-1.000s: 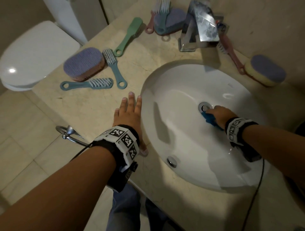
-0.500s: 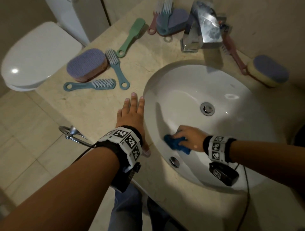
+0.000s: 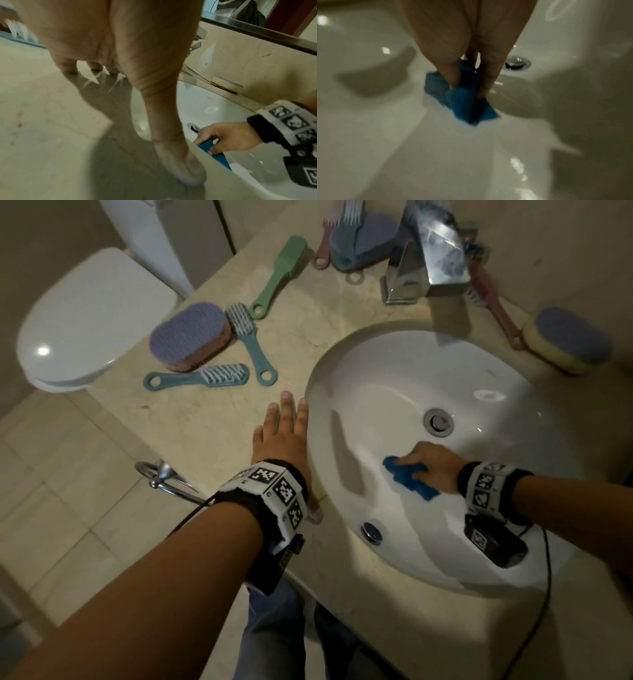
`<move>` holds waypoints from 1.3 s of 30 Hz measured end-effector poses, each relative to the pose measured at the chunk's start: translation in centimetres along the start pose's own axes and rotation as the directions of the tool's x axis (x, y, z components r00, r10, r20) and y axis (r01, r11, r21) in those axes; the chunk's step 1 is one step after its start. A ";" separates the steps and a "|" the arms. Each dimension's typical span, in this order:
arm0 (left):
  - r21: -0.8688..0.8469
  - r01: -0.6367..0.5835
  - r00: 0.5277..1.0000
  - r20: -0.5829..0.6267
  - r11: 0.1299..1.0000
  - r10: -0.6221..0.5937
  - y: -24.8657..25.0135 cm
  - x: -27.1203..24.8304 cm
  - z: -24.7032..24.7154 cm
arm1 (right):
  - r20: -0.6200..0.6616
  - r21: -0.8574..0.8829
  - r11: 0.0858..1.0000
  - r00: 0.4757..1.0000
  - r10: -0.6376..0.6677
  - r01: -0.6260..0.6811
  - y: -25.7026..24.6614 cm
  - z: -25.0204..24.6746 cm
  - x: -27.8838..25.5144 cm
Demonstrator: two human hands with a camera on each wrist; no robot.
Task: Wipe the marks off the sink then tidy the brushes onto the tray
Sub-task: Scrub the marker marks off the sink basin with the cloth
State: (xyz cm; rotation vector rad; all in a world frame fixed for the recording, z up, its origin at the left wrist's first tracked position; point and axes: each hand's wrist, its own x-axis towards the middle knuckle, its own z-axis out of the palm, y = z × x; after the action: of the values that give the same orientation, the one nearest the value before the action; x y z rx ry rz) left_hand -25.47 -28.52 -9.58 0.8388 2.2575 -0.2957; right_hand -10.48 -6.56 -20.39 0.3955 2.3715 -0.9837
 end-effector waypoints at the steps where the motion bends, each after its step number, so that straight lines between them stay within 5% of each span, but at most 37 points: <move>1: 0.005 0.002 1.000 -0.002 1.000 -0.002 0.0 0.0 0.0 | -0.038 -0.004 1.000 0.999 -0.002 0.001 0.2 0.1 0.0; 5: 0.011 0.005 1.000 0.002 1.000 -0.005 0.1 0.1 0.1 | -0.094 0.024 0.994 0.990 0.107 -0.105 2.6 -2.9 1.1; 8: 0.005 0.005 1.000 -0.002 1.000 -0.005 -0.1 0.0 0.1 | -0.248 0.027 0.903 0.872 0.422 -0.429 3.0 -5.1 1.4; 10: 0.003 -0.001 1.000 0.001 1.000 0.001 -0.1 -0.2 -0.1 | -0.288 0.073 0.880 0.835 0.469 -0.470 2.9 -5.5 1.1; 23: 0.016 -0.171 0.980 -0.104 0.985 0.172 -1.0 -3.3 -2.7 | -0.616 0.304 0.916 0.680 0.397 -0.260 -8.8 -4.5 -9.8; 26: -0.029 -0.309 0.941 -0.153 0.950 0.302 -0.7 -6.1 -4.9 | -0.709 0.320 0.936 0.618 0.339 -0.146 -12.8 -4.2 -12.1; 31: -0.078 -0.522 0.836 -0.245 0.850 0.491 -1.4 -11.7 -8.4 | -0.756 0.229 0.954 0.582 0.299 -0.192 -19.0 -4.1 -16.4; 39: -0.264 -0.735 0.674 -0.388 0.625 0.629 -2.7 -18.5 -11.8 | -0.805 0.233 0.971 0.549 0.223 -0.053 -28.6 -3.4 -21.4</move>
State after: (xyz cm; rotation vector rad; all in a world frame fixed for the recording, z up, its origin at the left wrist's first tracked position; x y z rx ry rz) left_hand -23.49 -34.54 11.58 1.4946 1.9097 0.6652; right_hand -7.30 -25.19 10.07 1.3799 2.9871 -1.0870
